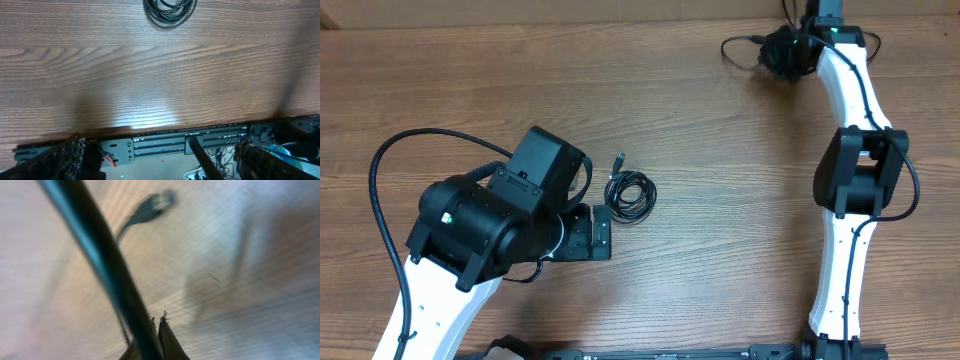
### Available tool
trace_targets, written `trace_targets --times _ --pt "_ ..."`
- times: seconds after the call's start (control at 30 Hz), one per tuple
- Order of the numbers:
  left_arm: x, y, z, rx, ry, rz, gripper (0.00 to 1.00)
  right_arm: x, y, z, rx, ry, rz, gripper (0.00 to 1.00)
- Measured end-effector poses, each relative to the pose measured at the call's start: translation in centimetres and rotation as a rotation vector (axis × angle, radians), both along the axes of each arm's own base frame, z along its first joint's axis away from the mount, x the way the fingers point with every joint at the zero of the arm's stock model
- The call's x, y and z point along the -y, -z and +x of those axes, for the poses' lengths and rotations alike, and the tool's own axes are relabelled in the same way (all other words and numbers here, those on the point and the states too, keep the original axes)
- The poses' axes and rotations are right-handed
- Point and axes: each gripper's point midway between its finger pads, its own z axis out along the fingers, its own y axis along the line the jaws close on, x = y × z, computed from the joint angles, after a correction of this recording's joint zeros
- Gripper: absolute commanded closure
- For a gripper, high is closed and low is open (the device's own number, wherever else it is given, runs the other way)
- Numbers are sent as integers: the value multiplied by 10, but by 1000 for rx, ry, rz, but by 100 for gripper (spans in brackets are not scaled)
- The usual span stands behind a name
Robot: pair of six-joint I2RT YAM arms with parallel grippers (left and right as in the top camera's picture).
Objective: Untangle cables
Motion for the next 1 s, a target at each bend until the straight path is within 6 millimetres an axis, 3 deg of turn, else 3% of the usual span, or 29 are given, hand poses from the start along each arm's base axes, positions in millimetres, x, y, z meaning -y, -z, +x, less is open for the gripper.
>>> trace_targets --times 0.17,0.27,0.37,0.4,0.63,0.73,0.8,1.0 --pt "0 0 0 -1 0 0 0 9 -20 11 66 12 141 93" --pt "0 0 0 -1 0 0 0 19 -22 9 61 22 174 63" --pt "0 0 0 -1 0 1 0 29 -20 4 40 33 187 20" --pt "0 0 0 -1 0 1 0 33 -18 2 30 38 191 13" --pt "0 0 0 -1 0 0 0 75 1 -32 -116 105 126 1" --pt "0 0 0 -1 0 0 0 104 -7 -41 -119 138 28 0" --pt "0 0 0 -1 0 0 0 121 -26 -43 -82 151 -21 0" --pt "0 0 0 -1 0 0 1 163 -121 -54 85 208 -121 0"
